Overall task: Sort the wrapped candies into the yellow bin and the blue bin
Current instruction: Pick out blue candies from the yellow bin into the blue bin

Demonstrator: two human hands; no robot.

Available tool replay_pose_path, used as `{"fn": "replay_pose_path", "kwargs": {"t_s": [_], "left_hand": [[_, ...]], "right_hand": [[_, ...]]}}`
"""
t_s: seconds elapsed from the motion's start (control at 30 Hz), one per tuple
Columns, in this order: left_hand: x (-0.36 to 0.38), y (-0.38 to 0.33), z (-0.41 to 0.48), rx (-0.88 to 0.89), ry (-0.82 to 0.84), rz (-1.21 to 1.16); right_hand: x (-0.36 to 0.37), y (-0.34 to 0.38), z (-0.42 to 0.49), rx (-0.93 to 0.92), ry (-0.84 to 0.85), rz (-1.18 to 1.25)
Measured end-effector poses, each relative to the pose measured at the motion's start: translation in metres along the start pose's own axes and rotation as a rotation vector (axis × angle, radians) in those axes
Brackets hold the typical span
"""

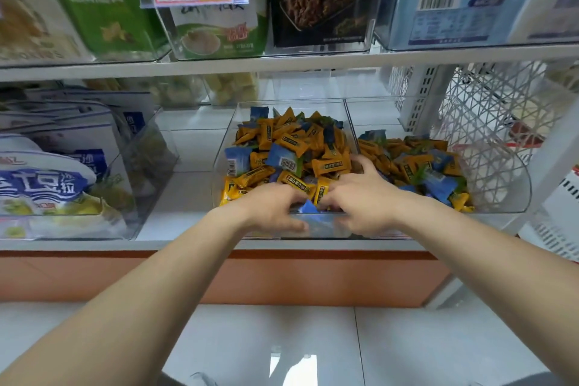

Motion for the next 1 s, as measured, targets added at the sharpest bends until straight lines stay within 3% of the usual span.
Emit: {"fn": "replay_pose_path", "kwargs": {"t_s": [0.37,0.6,0.8,0.9,1.0], "left_hand": [[-0.036,0.023,-0.020,-0.102,-0.261,-0.576],[-0.036,0.028,-0.021,-0.149,-0.302,-0.616],[-0.043,0.031,-0.023,-0.207,-0.452,-0.780],[-0.049,0.026,-0.023,-0.215,-0.551,-0.923],[-0.044,0.017,-0.020,-0.260,-0.558,-1.221]], "right_hand": [[-0.021,-0.018,0.000,0.084,-0.154,0.346],[-0.025,-0.018,-0.006,0.092,-0.143,0.549],[-0.065,-0.041,-0.018,0.205,-0.516,0.691],[-0.063,-0.052,-0.020,0.299,-0.606,0.936],[-0.054,-0.053,-0.021,0.401,-0.682,1.155]]}}
Point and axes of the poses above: each hand's wrist, its own z-axis towards the middle knuckle, its own x-axis out of the palm, y = z × x, the point moved 10 cm from there along z, towards the middle knuckle, and after that the axes turned 3 degrees about -y, right-handed, at the moved point
